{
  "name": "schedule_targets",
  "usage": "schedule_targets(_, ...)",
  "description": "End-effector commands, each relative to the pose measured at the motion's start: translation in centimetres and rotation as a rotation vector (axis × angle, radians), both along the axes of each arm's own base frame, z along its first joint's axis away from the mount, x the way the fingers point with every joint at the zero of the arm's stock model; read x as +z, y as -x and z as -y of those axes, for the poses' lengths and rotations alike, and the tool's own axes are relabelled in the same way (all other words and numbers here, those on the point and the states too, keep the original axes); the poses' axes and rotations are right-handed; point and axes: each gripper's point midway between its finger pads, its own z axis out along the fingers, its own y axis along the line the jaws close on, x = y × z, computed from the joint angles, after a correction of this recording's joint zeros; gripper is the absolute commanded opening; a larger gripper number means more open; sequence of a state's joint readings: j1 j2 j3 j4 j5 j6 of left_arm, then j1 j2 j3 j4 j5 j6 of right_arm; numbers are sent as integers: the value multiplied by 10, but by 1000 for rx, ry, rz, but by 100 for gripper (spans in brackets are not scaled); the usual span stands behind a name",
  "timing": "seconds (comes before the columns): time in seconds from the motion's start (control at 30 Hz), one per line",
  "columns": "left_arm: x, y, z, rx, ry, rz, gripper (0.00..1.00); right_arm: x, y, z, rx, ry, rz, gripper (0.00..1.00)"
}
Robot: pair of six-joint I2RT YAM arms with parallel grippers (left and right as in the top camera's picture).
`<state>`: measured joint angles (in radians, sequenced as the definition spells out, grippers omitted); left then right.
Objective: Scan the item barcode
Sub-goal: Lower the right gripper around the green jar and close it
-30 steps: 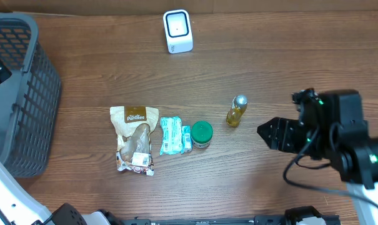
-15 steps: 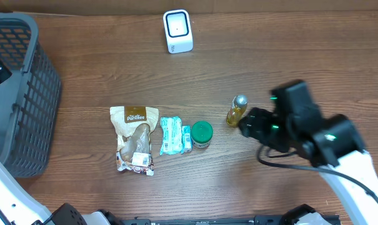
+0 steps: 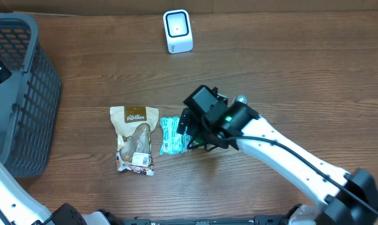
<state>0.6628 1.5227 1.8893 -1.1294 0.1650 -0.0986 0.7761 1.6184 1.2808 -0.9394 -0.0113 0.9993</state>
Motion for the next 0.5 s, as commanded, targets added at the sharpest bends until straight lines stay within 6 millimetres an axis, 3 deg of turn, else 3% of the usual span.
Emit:
schedule_targets(0.0, -3, -3, 2, -6, 15, 1, 99, -9, 1, -5, -16, -5, -34, 100)
schedule_targets(0.47, -3, -3, 2, -6, 15, 2, 100, -13, -11, 16, -108, 82, 16, 100)
